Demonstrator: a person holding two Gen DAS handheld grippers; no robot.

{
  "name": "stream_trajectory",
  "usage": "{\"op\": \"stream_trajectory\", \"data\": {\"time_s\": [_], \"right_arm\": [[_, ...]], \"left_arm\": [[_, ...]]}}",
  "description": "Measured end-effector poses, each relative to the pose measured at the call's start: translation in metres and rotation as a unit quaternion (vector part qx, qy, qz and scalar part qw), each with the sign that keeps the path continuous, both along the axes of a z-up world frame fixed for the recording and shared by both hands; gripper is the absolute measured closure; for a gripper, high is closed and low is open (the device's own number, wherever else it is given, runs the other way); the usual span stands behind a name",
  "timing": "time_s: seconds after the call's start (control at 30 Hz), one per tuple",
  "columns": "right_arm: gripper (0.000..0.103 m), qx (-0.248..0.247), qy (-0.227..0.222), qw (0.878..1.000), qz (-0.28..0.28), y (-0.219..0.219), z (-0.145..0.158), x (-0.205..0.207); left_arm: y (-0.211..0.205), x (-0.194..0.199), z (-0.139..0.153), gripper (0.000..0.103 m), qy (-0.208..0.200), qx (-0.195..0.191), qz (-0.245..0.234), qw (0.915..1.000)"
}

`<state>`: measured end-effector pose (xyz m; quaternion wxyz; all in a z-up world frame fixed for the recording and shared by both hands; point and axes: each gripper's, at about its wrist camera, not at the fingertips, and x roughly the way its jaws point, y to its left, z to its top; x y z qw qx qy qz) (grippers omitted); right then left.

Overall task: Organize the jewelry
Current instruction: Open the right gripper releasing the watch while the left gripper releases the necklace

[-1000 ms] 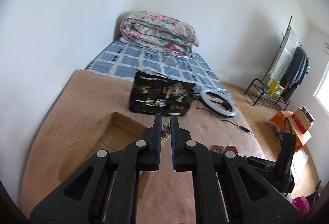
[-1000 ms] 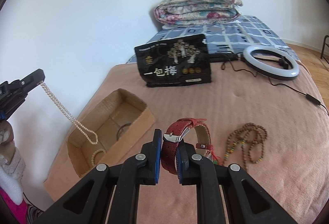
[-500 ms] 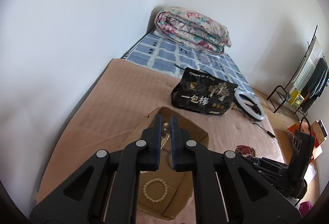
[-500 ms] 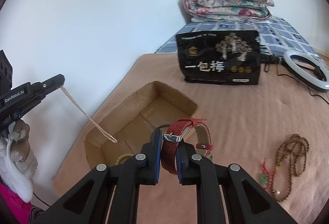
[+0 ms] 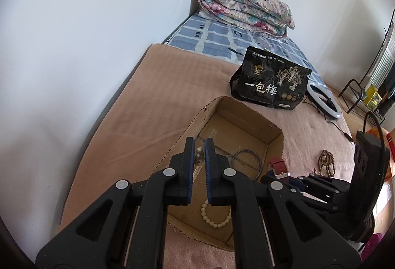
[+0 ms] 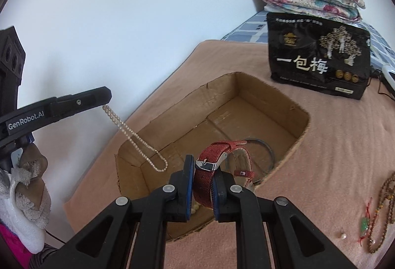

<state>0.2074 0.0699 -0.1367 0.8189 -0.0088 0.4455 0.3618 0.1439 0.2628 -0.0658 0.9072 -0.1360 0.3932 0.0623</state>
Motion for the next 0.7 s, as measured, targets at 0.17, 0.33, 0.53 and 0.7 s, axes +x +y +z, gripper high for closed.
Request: {"op": "stream_trajectory", "data": {"time_s": [0.17,0.33,0.53,0.7], "right_arm": [[0.085,0.0,0.006,1.0,-0.001,0.004,-0.01,0.003],[0.053,0.011,0.002,1.0,-0.013,-0.003,-0.008,0.003],[0.038,0.008,-0.009,1.0,-0.028,-0.012,0.0,0.003],[0.034,0.001,-0.009,0.999,-0.036,-0.021,0.002,0.002]], "left_arm": [[-0.001,0.003,-0.001,0.097,0.007,0.002,0.0,1.0],[-0.001,0.006,-0.003,0.097,0.018,-0.002,-0.002,0.9998],[-0.002,0.006,-0.003,0.069,0.021,-0.008,0.002,0.9997],[-0.005,0.005,0.002,0.069,0.014,-0.011,0.004,0.9998]]}}
